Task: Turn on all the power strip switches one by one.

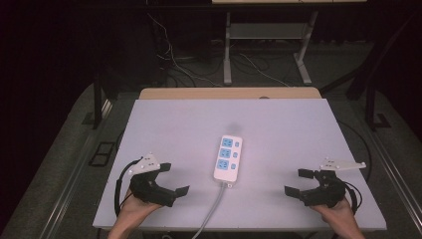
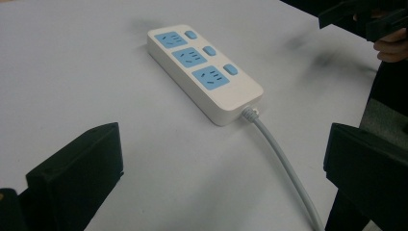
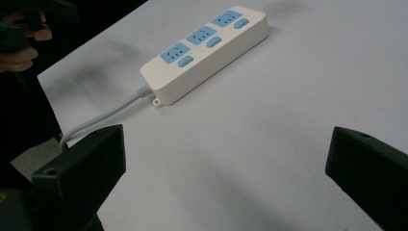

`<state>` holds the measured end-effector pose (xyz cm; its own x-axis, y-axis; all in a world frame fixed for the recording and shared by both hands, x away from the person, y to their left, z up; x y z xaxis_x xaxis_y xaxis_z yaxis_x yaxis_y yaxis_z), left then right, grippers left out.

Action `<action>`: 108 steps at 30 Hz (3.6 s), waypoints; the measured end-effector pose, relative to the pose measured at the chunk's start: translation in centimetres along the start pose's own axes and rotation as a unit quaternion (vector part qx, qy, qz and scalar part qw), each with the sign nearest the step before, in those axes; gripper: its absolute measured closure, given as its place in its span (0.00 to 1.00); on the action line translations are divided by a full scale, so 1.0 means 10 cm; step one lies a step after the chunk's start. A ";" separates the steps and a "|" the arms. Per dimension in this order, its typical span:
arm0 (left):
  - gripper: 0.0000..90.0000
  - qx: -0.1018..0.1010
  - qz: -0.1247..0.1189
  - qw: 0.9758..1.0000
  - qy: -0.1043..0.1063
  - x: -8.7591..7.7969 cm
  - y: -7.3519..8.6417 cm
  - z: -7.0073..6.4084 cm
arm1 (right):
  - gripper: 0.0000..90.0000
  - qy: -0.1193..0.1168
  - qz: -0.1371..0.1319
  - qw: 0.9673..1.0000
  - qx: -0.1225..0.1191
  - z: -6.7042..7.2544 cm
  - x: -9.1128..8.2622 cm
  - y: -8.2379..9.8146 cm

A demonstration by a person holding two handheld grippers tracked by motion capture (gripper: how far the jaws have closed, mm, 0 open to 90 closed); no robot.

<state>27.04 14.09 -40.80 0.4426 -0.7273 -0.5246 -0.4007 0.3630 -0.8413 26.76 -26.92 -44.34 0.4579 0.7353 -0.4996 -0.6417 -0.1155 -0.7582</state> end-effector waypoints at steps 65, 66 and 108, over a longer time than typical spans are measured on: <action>0.00 0.107 0.111 0.986 0.067 0.83 -0.91 -0.03 | 0.00 0.009 -0.010 1.000 -0.001 -0.02 -0.06 0.00; 0.00 0.108 0.114 0.985 0.068 0.84 -0.91 -0.03 | 0.00 0.009 -0.010 1.000 -0.002 -0.02 -0.06 0.00; 0.65 0.132 0.152 0.974 0.102 1.36 -0.96 -0.09 | 0.00 0.007 -0.014 1.000 -0.001 -0.03 -0.08 -0.01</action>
<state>36.19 0.19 -39.79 0.1556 -0.6537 -0.7406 -0.2556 0.6975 -0.6694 26.63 -27.71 -44.04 0.4850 0.7289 -0.4833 -0.6271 -0.0954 -0.7731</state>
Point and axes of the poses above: each handheld gripper's, and its own axes: x roughly forward along the jaws, y roughly out of its underside, z roughly to its left, the point moved 5 cm from there along x, roughly forward along the jaws, and after that the axes turned 4 degrees about x, right-handed, at the moved point
